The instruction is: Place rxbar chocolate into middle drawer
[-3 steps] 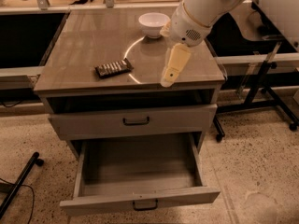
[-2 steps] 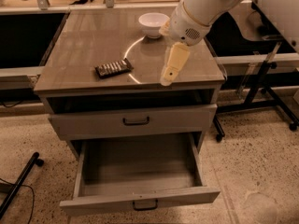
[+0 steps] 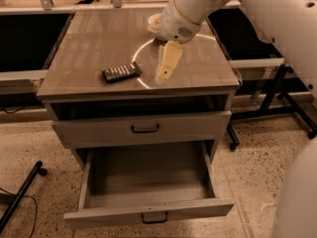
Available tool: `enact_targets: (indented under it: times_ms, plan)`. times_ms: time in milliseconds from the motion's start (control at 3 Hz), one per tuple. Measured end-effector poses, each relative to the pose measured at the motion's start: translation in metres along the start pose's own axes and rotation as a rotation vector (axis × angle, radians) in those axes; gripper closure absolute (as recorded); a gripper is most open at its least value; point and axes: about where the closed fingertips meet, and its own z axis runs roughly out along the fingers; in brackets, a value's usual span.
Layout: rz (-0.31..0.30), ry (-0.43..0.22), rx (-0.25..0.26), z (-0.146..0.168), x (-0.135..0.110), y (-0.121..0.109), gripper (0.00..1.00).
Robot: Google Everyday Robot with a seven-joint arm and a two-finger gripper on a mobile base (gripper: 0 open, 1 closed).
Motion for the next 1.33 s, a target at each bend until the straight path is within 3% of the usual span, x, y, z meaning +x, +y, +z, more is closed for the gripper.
enact_targets:
  times_ms: [333, 667, 1333]
  plan:
    - [-0.038, -0.042, -0.030, 0.035, -0.015, -0.018, 0.00]
    - [-0.038, -0.042, -0.030, 0.035, -0.015, -0.018, 0.00]
    - [-0.049, -0.067, -0.067, 0.071, -0.018, -0.033, 0.00]
